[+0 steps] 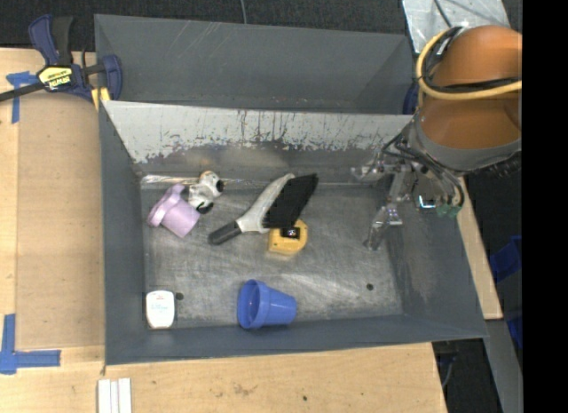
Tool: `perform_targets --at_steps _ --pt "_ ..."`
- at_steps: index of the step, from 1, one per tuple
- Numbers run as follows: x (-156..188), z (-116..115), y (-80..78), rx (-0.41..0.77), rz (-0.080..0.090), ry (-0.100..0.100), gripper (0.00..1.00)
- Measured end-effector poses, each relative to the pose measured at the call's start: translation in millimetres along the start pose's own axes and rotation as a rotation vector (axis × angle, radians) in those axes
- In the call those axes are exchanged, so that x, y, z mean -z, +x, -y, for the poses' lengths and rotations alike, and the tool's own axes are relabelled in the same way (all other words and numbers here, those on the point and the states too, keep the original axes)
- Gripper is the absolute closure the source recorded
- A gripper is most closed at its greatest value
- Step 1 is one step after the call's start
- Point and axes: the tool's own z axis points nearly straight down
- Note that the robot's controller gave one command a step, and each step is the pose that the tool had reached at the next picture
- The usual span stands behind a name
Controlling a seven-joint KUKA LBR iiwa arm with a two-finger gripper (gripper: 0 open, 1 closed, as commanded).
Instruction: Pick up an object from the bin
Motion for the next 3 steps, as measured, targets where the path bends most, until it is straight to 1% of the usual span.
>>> perform_targets --at_steps 1,2,3 --pt "4 0 -1.6 0.001 0.008 0.001 0.00" --pt "-154 -35 -44.3 0.085 0.011 0.003 1.00" --pt "-150 -35 -44.3 0.086 0.014 0.003 1.00"
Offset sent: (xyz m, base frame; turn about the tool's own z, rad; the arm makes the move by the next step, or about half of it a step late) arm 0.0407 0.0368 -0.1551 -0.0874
